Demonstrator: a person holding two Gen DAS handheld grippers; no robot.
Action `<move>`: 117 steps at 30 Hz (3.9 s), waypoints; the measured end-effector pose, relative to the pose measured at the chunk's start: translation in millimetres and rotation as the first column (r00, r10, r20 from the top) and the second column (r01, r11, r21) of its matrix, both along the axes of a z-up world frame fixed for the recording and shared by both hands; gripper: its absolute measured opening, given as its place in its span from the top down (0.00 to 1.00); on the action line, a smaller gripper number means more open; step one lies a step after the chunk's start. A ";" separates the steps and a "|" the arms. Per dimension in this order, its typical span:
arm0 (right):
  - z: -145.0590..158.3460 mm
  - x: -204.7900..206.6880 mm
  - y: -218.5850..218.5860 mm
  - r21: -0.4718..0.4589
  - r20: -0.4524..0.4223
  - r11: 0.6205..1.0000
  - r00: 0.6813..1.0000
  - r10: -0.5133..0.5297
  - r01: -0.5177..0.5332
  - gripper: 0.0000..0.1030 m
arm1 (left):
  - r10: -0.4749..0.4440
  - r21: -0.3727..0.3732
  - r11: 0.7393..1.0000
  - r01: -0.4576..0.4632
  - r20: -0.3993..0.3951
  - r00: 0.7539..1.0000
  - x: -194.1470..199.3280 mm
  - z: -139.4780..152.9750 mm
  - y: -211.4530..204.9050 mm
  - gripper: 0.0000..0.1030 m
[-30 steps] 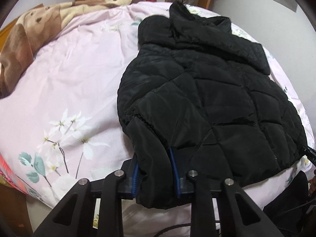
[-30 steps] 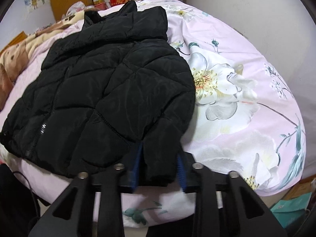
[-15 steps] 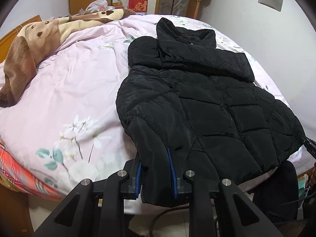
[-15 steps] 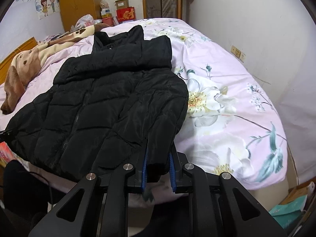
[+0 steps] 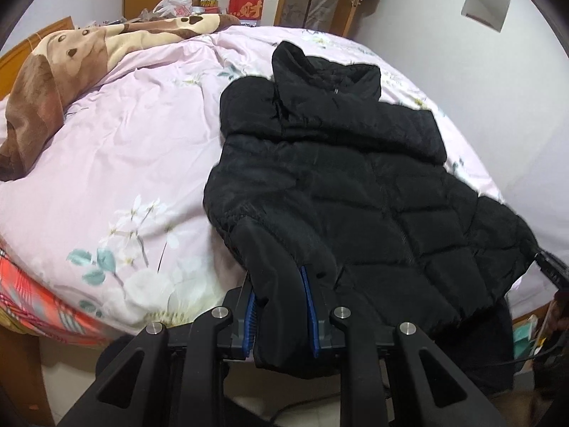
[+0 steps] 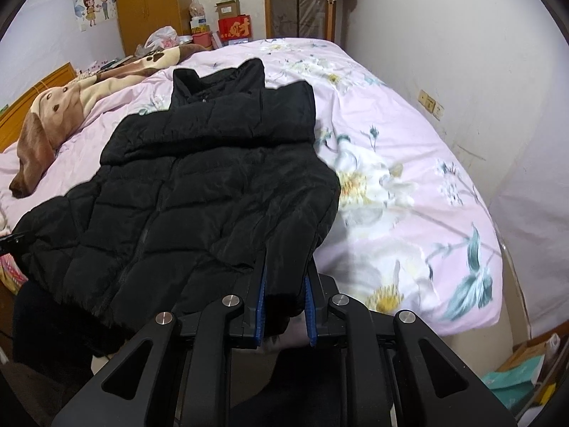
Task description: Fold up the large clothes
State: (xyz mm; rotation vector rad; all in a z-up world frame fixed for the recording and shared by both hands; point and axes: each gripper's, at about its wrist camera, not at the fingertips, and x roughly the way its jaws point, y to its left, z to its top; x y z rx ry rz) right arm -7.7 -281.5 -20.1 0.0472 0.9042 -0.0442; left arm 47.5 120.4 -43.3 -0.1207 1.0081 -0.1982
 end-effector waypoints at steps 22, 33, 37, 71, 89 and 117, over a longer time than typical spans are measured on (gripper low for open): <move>59.3 175.5 3.8 0.005 0.012 1.000 1.000 -0.013 0.013 0.83 | 0.102 -0.071 0.992 -0.101 0.002 0.995 196.4 57.2 -3.6 0.77; 50.9 293.4 -5.8 -0.004 -0.091 1.000 0.995 -0.030 0.030 0.83 | 0.135 -0.036 0.990 -0.138 -0.065 0.989 319.1 36.7 1.3 0.75; 36.4 335.0 -9.8 -0.007 -0.150 0.999 0.987 -0.053 0.053 0.82 | 0.159 -0.026 0.986 -0.162 -0.111 0.981 355.7 18.9 3.8 0.74; -29.1 362.7 -43.9 0.032 -0.083 0.994 0.990 0.111 -0.108 0.28 | 0.068 -0.003 0.998 -0.068 -0.071 0.995 375.2 -36.8 21.1 0.19; -51.0 391.2 -27.3 0.019 -0.103 0.998 0.993 0.056 -0.054 0.79 | 0.144 0.061 0.989 -0.138 -0.104 0.984 389.3 -62.9 12.9 0.71; 13.2 357.2 9.6 -0.009 0.000 0.999 0.999 0.037 -0.037 0.31 | 0.131 0.011 0.991 -0.131 0.032 0.991 348.1 8.4 -30.7 0.36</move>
